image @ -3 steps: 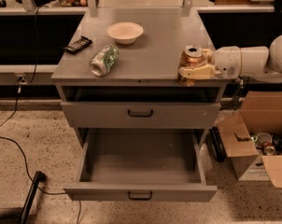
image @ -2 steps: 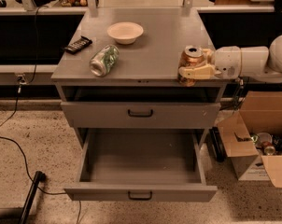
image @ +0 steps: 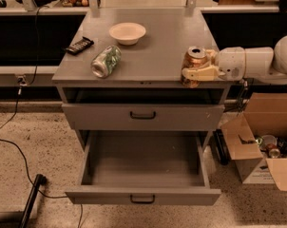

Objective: Place orange can into middle drawer

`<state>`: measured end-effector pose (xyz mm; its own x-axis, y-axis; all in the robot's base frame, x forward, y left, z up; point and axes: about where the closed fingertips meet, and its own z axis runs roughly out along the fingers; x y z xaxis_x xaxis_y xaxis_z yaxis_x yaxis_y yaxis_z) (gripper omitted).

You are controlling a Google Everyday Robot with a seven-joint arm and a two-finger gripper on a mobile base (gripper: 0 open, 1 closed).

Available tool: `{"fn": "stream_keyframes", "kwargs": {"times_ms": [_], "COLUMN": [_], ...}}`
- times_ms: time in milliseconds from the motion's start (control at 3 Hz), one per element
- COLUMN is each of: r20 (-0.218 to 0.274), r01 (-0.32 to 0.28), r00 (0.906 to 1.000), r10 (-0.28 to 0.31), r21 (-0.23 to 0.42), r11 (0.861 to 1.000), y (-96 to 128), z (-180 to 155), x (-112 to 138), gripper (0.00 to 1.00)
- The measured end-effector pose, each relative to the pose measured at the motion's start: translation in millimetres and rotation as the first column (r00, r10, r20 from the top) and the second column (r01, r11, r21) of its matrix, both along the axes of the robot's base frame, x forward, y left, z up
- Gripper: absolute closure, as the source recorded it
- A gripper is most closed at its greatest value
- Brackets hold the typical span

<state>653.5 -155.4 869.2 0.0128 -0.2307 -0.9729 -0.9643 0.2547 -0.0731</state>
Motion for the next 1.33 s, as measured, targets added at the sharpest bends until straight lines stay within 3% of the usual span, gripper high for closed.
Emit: {"fn": "stream_keyframes", "kwargs": {"times_ms": [333, 667, 1000, 1333], "r20": [0.000, 0.000, 0.000, 0.000], "r01": [0.000, 0.000, 0.000, 0.000], "r00": [1.0000, 1.0000, 1.0000, 1.0000], "r10": [0.000, 0.000, 0.000, 0.000], "r21": [0.000, 0.000, 0.000, 0.000], "r11": [1.000, 1.000, 1.000, 1.000], "y": [0.0, 0.0, 0.0, 0.0], "z": [0.0, 0.1, 0.1, 0.2], "x": [0.0, 0.0, 0.0, 0.0], "gripper": [1.00, 1.00, 1.00, 0.81]}}
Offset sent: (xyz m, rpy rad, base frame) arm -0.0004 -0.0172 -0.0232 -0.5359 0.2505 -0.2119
